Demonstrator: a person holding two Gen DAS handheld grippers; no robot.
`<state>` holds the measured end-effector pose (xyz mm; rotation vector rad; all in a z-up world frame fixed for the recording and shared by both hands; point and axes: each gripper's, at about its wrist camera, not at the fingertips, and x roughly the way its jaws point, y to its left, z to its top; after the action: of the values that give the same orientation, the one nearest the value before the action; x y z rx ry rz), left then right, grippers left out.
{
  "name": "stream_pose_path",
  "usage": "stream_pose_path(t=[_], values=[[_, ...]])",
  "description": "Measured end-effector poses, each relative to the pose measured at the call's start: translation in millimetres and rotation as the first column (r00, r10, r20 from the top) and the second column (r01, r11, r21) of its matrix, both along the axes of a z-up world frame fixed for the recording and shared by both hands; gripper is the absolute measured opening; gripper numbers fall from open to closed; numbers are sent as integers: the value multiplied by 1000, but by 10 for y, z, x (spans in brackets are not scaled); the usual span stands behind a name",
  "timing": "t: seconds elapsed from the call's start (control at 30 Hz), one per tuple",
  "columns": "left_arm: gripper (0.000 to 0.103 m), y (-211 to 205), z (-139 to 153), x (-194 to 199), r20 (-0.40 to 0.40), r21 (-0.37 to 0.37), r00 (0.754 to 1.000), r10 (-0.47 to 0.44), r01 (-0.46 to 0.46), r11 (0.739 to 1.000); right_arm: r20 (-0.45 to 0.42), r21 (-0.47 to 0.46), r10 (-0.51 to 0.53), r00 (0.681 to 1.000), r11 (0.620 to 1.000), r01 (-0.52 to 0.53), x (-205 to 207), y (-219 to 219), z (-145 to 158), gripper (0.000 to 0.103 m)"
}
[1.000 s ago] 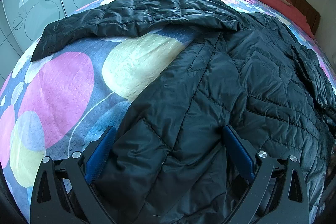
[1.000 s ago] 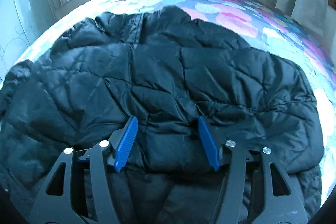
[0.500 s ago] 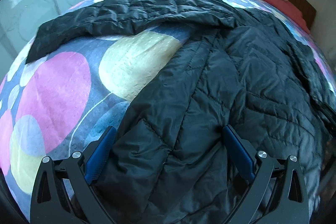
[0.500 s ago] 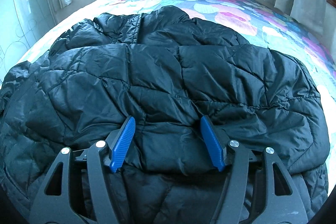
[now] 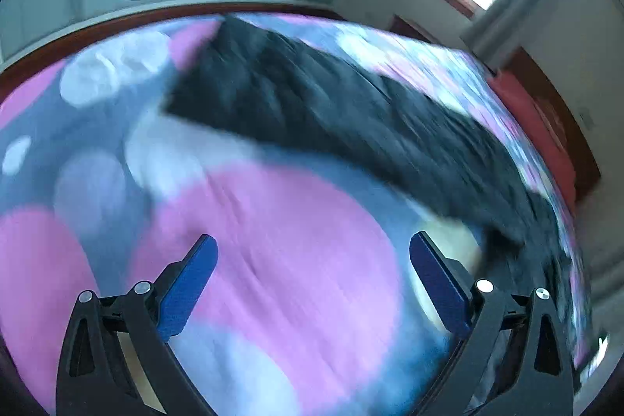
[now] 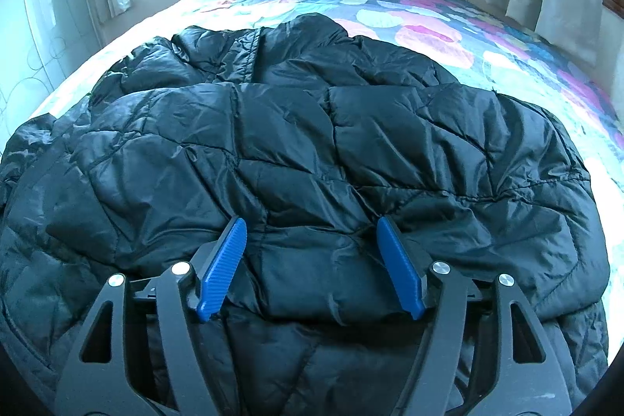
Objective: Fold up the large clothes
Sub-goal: 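Grasp the other sleeve with the left gripper and lift it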
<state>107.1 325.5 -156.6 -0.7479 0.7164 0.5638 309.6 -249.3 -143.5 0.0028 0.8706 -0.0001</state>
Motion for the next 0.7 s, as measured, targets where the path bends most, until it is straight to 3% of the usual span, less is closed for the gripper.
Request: stream_pose_path(t=[0.17, 0.27, 0.4, 0.5, 0.57, 0.7], values=[[97, 408, -9, 80, 99, -65, 991, 87, -80, 995, 2, -12, -5, 1000, 1000, 5, -4, 6, 3, 72], [96, 621, -32, 89, 166, -117, 971, 172, -154, 981, 3, -19, -9, 1000, 1000, 9, -3, 14, 3, 73], [57, 785, -37, 46, 192, -161, 938, 289, -260, 952, 3, -26, -13, 1000, 1000, 13, -1, 14, 2, 75], [26, 869, -82, 0, 217, -207, 923, 318, -274, 939, 4, -32, -16, 1000, 999, 16, -2, 19, 2, 75], [15, 882, -62, 27, 222, -192, 929, 297, -257, 947, 5, -35, -18, 1000, 999, 18, -4, 23, 4, 76], [8, 804, 163, 121, 219, -111, 943, 250, -230, 967, 7, -36, -19, 1000, 999, 20, -4, 13, 8, 76]])
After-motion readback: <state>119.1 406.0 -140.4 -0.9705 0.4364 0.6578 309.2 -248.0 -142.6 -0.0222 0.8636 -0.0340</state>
